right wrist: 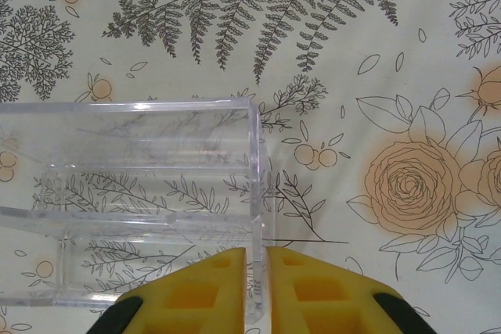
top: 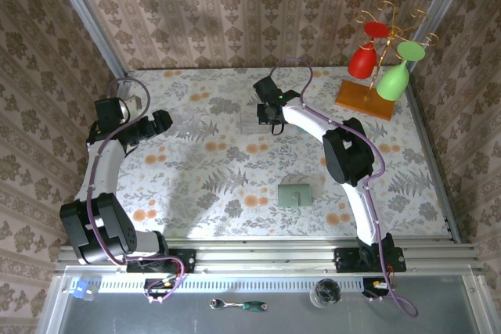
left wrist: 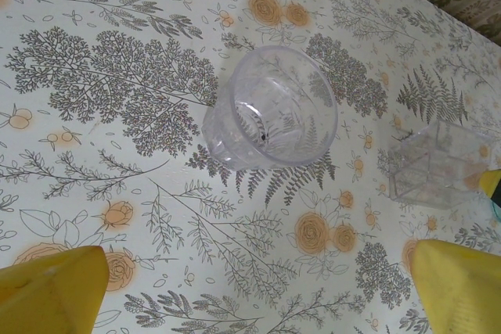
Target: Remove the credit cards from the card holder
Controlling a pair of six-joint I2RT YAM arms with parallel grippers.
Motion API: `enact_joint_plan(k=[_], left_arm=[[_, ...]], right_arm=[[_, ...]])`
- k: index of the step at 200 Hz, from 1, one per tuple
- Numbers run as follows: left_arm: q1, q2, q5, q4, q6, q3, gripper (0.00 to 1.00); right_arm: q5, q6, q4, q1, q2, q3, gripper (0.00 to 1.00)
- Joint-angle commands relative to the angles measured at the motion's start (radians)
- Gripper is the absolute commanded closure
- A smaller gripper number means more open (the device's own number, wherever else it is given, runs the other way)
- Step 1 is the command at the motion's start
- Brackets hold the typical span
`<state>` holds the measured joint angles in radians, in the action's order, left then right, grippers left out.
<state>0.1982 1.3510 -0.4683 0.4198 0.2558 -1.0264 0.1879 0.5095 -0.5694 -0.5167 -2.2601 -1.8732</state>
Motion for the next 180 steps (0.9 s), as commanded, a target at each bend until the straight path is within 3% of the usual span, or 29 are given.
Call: enact_joint_plan(k=[1,64,140,180], left_arm=[[0.007,0.01,-0.02,-0.003,0.015,-0.012,0.0],[0.008,0.005,-0.029,-0.01,0.023,-0.009,0.0],[0.008,-0.005,-0.042,-0.012,0.028,-0.008,0.0],[0.008,-0.005,-0.051,-0.003,0.028,-0.014,0.0]], right_arm=[[0.028,0.016,-0.025,0.004,0.046,-0.017,0.84],[-0.016,0.036,-0.047,0.004,0.181,0.087,0.8],[-0.197,0.151,-0.041,-0.018,0.475,0.487,0.7],[-0.286,0.222,-0.045,-0.08,0.671,0.748,0.63]])
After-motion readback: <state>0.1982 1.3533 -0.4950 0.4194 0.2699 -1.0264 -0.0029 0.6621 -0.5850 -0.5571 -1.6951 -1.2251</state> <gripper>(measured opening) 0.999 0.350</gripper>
